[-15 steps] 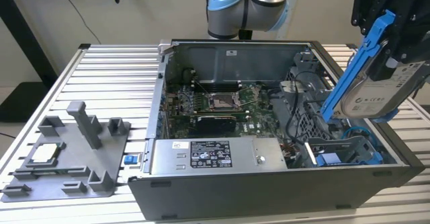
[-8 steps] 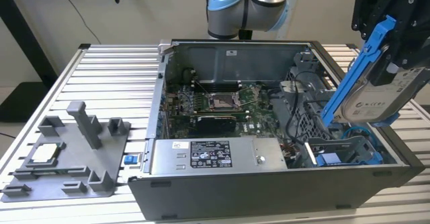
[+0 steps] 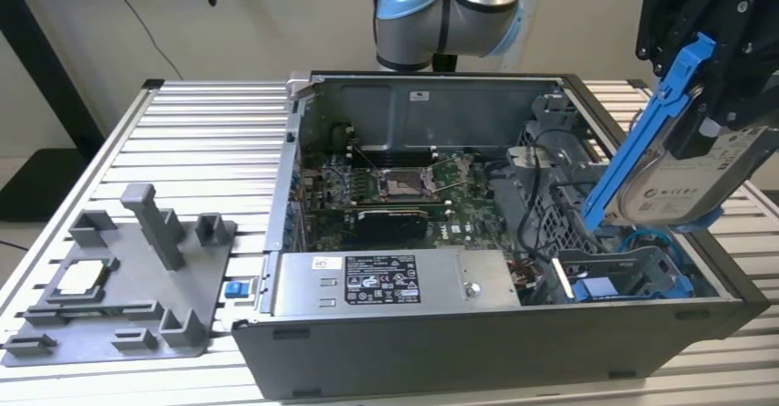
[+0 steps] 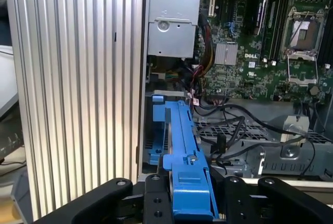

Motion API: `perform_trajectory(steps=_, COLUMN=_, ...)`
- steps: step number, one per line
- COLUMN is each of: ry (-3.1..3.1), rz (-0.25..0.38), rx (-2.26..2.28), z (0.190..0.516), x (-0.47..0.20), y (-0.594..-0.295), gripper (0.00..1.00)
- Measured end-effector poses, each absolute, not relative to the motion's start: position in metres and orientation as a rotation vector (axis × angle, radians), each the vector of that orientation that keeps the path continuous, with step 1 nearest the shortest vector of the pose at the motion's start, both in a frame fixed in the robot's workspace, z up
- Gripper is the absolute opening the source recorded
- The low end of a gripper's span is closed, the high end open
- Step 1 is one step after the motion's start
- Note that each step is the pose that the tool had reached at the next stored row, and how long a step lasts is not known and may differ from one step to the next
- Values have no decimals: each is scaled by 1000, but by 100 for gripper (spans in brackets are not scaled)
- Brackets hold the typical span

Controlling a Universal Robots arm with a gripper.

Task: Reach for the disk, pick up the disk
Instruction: 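Pick up the disk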

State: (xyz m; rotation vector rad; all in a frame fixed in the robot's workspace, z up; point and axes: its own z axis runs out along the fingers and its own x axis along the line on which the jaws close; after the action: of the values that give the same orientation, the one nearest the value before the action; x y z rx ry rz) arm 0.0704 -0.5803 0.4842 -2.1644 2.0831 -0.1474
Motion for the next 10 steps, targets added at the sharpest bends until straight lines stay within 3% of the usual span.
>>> perform_trajectory(steps=10, ry=2089, rz=-167, rx=-2168, z=470, x=70, y=-589, gripper=0)
